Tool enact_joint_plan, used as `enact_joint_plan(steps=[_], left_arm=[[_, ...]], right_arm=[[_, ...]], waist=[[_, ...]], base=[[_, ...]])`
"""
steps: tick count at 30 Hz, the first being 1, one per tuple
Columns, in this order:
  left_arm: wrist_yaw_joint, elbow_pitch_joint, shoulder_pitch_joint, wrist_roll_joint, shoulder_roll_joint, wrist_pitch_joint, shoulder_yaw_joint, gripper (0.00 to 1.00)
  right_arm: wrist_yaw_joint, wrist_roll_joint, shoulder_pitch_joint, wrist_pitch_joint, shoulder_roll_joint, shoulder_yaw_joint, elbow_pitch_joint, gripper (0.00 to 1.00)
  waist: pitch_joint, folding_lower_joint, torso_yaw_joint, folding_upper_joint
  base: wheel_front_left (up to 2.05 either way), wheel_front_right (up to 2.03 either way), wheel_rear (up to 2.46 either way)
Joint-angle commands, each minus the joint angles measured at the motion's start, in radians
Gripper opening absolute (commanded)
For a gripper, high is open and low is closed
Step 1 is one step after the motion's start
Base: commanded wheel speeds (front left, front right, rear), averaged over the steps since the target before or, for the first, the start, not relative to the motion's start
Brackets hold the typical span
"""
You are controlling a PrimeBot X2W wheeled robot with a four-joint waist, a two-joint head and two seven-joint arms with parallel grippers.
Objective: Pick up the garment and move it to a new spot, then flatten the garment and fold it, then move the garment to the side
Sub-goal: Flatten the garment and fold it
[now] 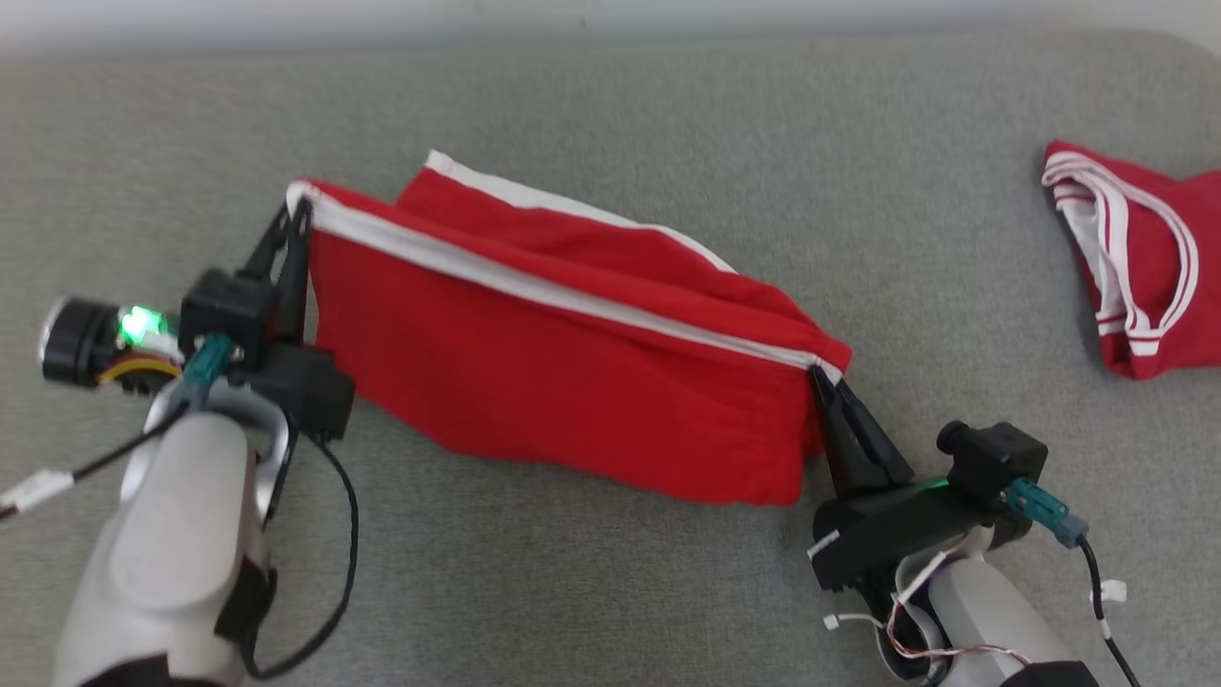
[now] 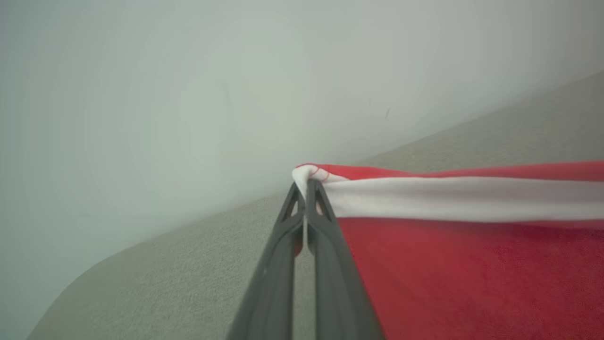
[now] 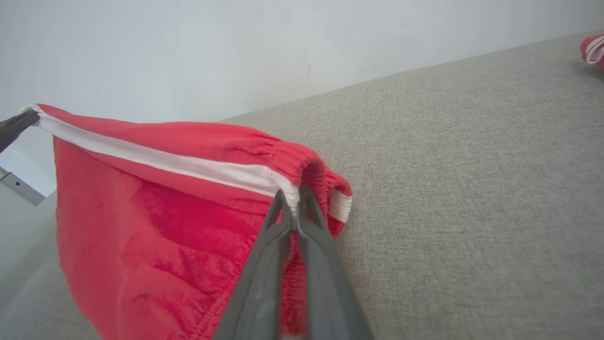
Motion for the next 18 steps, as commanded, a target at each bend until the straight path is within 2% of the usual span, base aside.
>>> enact_joint_plan(steps=[1, 7, 18], left_arm=[[-0.002, 0.027, -0.043, 0.013, 0.009, -0.003, -0.010, 0.00], [0.006, 0.152, -0.184, 0.042, 0.031, -0.003, -0.046, 0.00], [0.032, 0.288, -0.295, 0.050, 0.038, -0.003, -0.083, 0.00]], right_arm=[[-0.003, -0.012, -0.018, -0.003, 0.018, -0.017, -0.007, 0.00], [-0.003, -0.056, -0.042, -0.003, 0.077, -0.088, -0.027, 0.00], [-0.003, -0.092, -0.046, -0.003, 0.120, -0.158, -0.074, 0.00]], waist=[[0.105, -0.0004, -0.065, -0.0002], [0.156, -0.0004, -0.106, -0.0002], [0.168, -0.0004, -0.139, -0.0002]], base=[[0.00, 0.00, 0.00], [0.00, 0.00, 0.00], [0.00, 0.00, 0.00]])
